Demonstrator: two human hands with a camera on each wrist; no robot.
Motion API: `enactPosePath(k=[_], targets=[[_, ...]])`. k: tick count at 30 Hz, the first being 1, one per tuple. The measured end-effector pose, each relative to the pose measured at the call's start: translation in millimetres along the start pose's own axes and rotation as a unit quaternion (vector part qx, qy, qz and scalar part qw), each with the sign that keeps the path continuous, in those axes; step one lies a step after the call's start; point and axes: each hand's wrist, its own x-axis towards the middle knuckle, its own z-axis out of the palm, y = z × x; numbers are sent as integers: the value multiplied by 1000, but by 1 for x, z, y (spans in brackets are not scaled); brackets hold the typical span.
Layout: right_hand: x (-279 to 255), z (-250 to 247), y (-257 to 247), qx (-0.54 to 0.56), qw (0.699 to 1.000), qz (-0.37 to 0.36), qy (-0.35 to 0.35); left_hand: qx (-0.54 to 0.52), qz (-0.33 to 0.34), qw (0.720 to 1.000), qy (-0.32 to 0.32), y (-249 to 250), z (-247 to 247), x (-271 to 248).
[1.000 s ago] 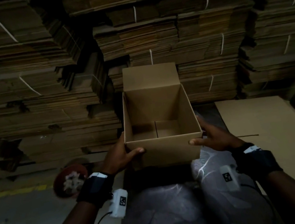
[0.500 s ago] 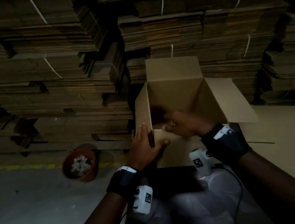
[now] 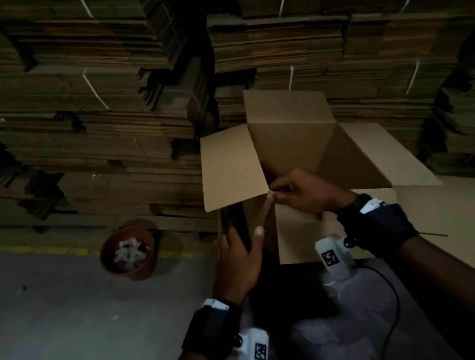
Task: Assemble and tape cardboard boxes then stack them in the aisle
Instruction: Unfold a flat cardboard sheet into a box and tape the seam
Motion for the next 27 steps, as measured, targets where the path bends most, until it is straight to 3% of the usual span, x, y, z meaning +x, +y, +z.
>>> enactPosePath(k=[7, 12, 16, 20, 24, 27], targets=[[-49, -53, -21, 46, 995, -26, 89, 14, 121, 992, -22, 50, -1, 30], [-79, -81, -10, 77, 986, -6, 147, 15, 146, 989, -34, 50, -9, 15], [-96, -94, 16, 134, 971, 52, 193, 91, 158, 980, -78, 28, -29, 18], [-108, -103, 54, 134, 957, 121, 227, 184, 131, 969, -98, 12, -44, 52], [-113, -106, 95, 83, 949, 158, 259, 128, 174, 971, -104, 16, -41, 85], [-119, -99, 117, 32, 934, 214, 285, 86, 159, 981, -76, 34, -36, 95]])
